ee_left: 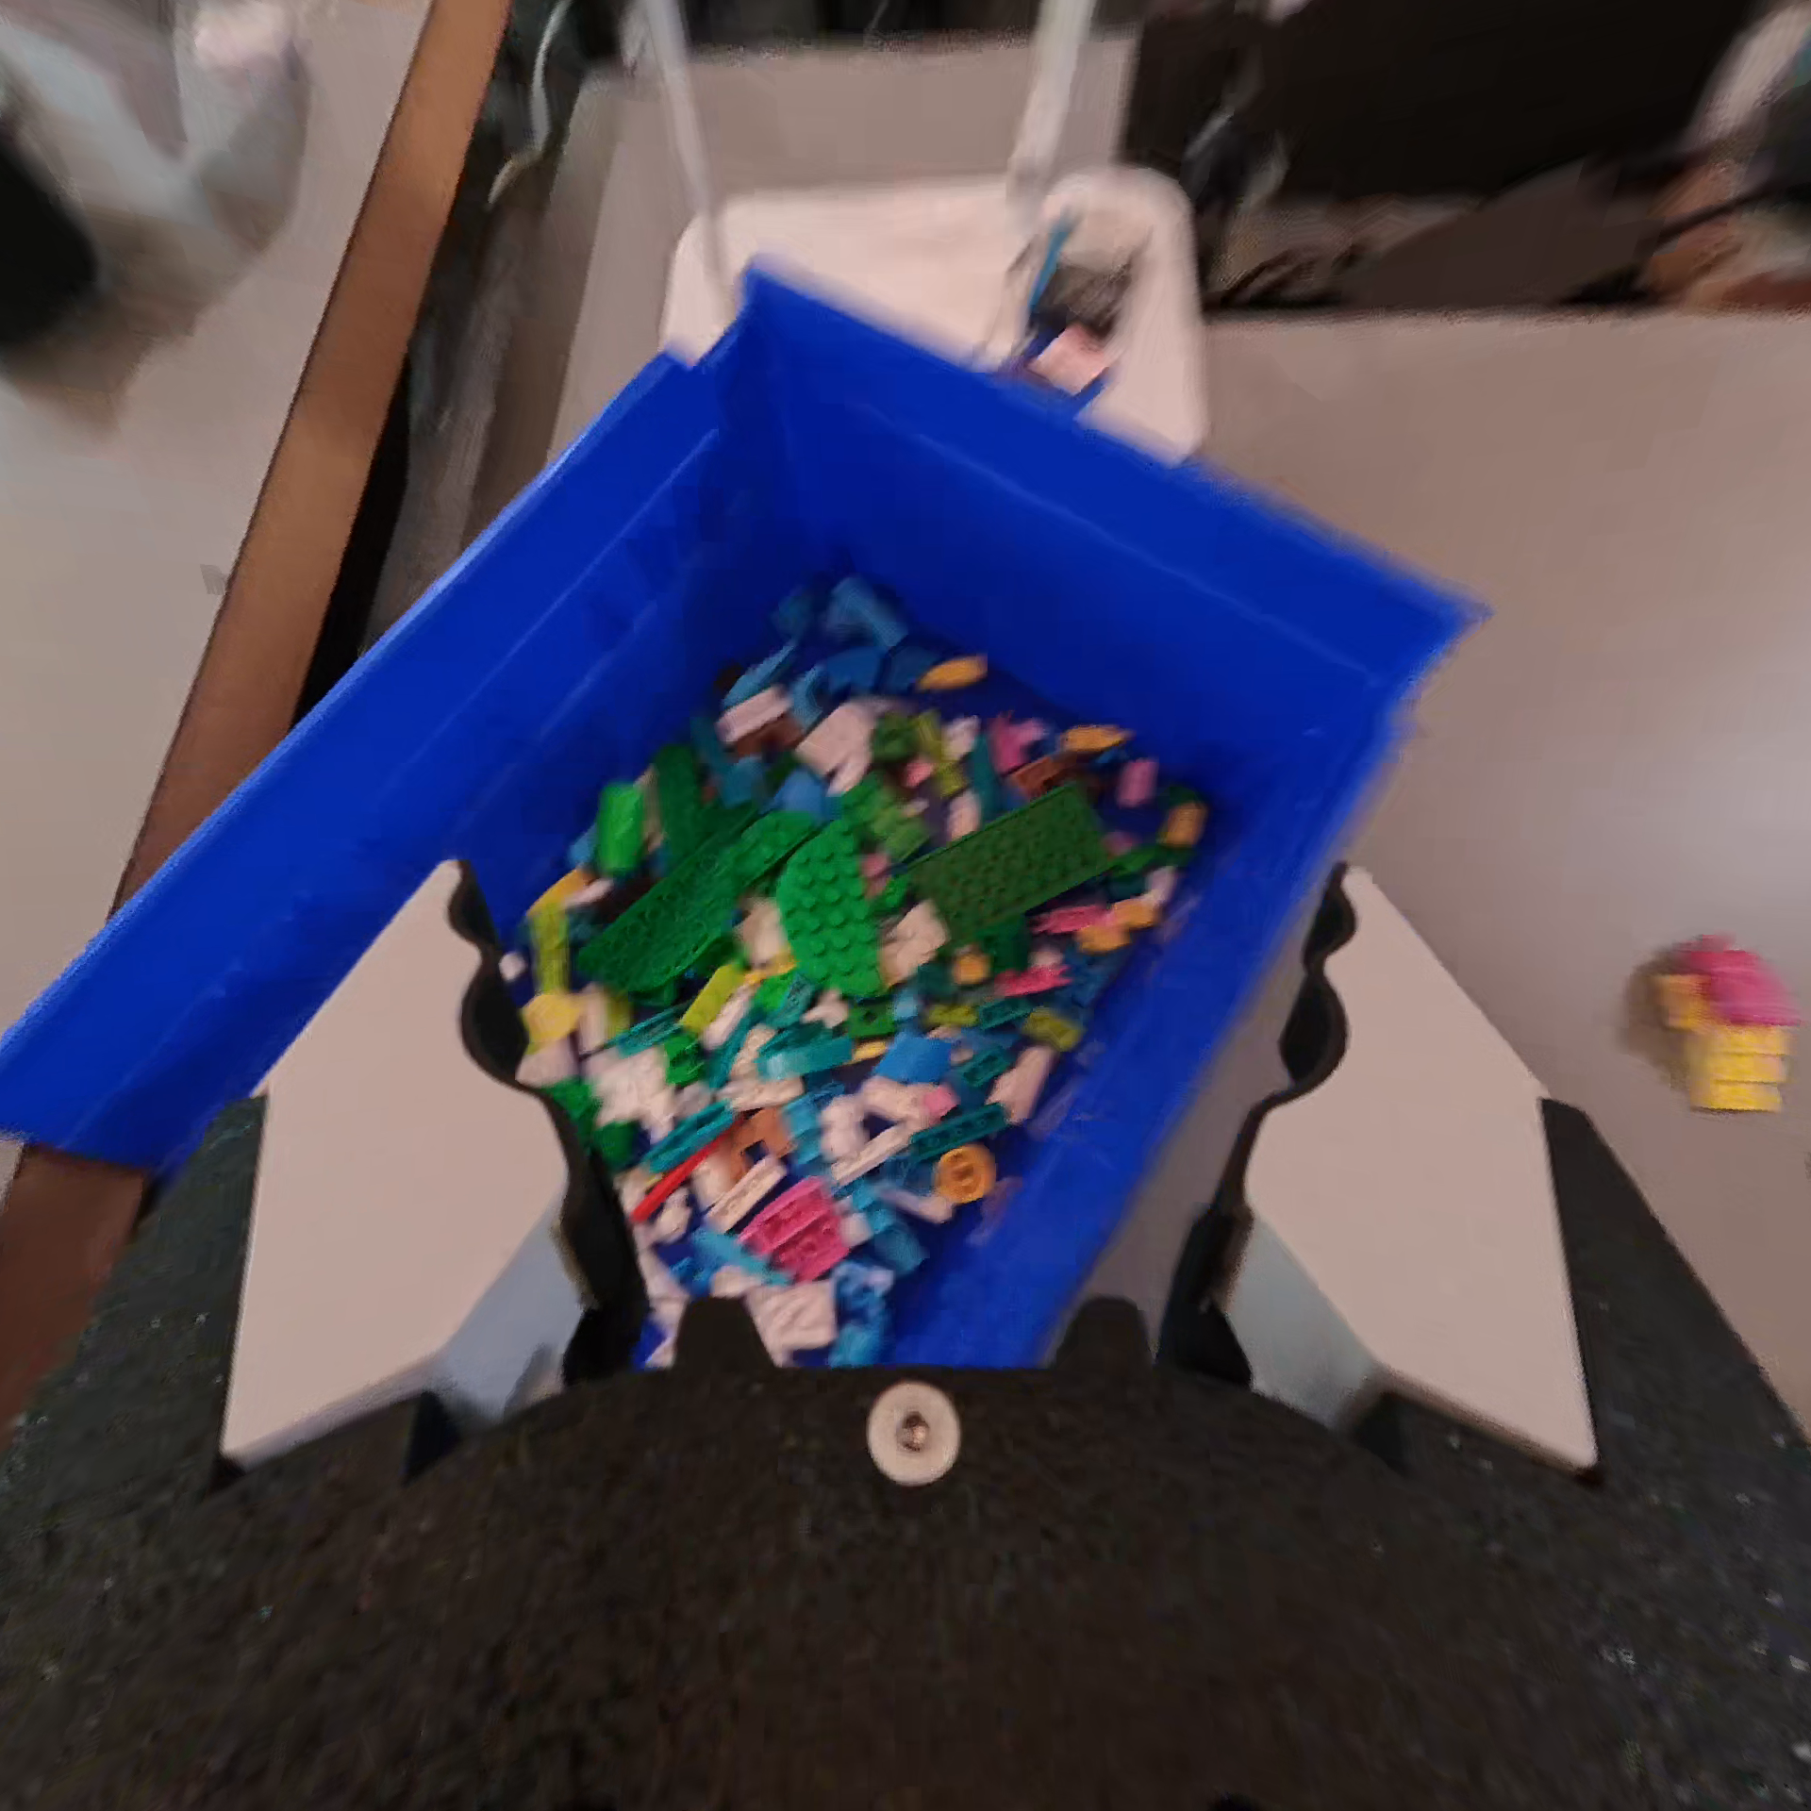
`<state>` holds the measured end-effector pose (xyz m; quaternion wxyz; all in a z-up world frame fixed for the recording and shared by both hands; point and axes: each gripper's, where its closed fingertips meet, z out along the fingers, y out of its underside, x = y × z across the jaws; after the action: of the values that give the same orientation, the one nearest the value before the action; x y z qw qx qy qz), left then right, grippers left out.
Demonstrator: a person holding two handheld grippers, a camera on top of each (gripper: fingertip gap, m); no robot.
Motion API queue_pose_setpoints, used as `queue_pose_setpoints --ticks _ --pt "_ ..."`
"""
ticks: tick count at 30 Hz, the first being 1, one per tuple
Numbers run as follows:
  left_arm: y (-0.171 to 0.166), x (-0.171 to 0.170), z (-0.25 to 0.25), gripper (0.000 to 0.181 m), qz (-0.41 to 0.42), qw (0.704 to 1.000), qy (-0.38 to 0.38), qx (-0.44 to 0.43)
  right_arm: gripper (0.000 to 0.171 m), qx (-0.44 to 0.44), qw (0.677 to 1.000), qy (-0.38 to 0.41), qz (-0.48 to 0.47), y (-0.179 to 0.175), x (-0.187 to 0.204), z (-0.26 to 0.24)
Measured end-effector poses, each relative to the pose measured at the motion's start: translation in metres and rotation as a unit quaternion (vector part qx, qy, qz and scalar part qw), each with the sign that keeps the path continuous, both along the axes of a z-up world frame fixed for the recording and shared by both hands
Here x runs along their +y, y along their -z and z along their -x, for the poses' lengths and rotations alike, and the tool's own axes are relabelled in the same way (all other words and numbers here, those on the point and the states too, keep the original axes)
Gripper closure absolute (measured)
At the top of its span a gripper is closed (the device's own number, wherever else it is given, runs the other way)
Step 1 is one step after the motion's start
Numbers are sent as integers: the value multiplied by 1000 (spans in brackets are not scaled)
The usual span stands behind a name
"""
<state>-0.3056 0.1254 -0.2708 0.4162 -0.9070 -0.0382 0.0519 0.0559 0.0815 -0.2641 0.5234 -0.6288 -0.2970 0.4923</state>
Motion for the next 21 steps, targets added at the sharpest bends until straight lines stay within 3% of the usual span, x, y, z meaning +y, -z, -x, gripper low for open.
queue_pose_setpoints --ticks 2,3,5,6,7,11,14,16,19,21 --pt "-35 6 -68 43 -106 987 109 -57 169 39 998 -58 -10 -13 -17 8" --pt "-51 0 -121 58 -146 963 201 -108 169 71 993 -94 -5 -21 -27 10" --pt "-64 -42 -230 96 -148 870 409 -232 169 132 979 -153 15 -35 -42 11" --pt "-65 -67 -270 109 -127 817 484 -287 169 152 973 -170 24 -38 -45 10" --pt "-60 -82 -297 115 -107 787 516 -321 169 166 969 -183 28 -41 -48 9" --pt "-34 -100 -349 125 -83 745 554 -362 169 174 963 -206 20 -46 -58 11" --pt "-41 -106 -364 136 -84 692 561 -445 169 172 962 -212 14 -47 -61 12" --pt "-42 -114 -368 175 -81 667 578 -463 168 180 959 -218 11 -49 -64 12" --pt "-44 -117 -359 179 -94 679 583 -437 152 220 966 -136 -31 -62 -49 2" --pt "-62 -99 -323 179 -154 724 533 -410 139 212 972 -81 -62 -65 -38 -8"
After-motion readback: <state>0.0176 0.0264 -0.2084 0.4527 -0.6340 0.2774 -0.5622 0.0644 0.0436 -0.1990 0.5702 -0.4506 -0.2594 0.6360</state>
